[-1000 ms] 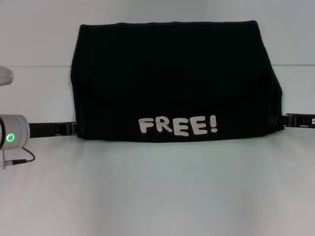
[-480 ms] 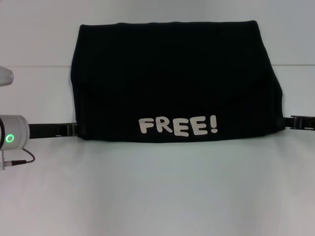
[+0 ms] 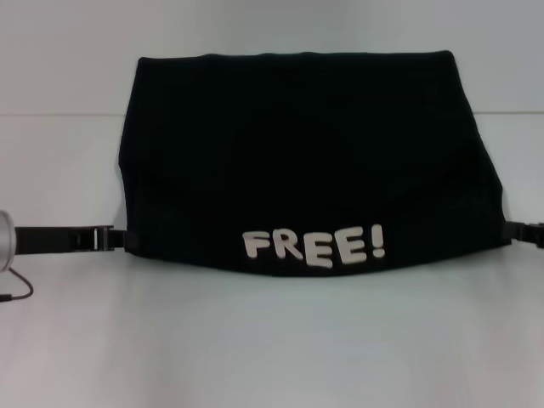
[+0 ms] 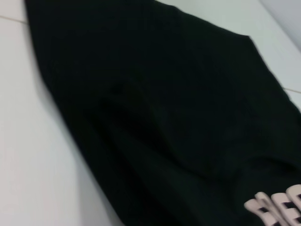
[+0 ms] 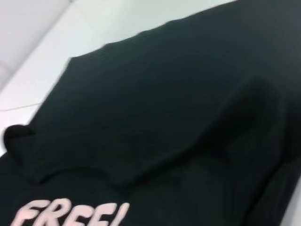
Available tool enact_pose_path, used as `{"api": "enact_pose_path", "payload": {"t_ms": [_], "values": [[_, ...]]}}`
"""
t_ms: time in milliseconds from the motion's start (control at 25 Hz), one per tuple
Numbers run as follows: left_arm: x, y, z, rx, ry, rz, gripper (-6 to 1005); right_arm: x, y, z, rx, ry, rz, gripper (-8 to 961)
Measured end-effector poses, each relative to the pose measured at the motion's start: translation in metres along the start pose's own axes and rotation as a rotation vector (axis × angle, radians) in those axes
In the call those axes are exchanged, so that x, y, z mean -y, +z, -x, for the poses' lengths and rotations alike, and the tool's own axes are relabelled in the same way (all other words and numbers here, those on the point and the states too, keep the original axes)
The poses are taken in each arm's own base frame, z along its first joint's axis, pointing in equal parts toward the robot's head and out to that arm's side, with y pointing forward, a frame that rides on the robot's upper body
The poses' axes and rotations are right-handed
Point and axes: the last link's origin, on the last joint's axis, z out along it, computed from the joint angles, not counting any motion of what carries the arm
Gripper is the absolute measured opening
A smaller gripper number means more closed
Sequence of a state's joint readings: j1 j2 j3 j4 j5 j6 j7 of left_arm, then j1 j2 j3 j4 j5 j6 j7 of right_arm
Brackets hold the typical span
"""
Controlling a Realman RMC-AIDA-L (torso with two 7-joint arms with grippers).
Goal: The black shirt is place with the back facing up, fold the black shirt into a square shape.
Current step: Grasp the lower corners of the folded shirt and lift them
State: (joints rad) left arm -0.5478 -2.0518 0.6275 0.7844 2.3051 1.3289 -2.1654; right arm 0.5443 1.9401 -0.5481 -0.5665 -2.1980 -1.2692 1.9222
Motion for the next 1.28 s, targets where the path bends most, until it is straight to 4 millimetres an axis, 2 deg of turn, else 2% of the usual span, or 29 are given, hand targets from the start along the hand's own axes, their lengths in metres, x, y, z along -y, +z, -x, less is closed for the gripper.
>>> {"api": "enact_pose_path", "payload": {"t_ms": [240, 520, 800, 1280], "values": [[-0.008, -0.014, 0.012, 0.046, 0.014, 0.072, 0, -0.001, -0.029, -0.021, -0.006, -0.089, 0.099, 8], [-0.011, -0.033, 0.033, 0.102, -0.002, 0.170, 1, -0.001, -0.051, -0.047, -0.027, -0.131, 0.153, 5], [-0.012, -0.056, 0.057, 0.144, -0.039, 0.251, 0, -0.005, -0.072, -0.063, -0.030, -0.161, 0.209, 5], [-0.018, -0.063, 0.091, 0.206, -0.057, 0.334, -1, -0.014, -0.093, -0.092, -0.033, -0.174, 0.277, 4]]}}
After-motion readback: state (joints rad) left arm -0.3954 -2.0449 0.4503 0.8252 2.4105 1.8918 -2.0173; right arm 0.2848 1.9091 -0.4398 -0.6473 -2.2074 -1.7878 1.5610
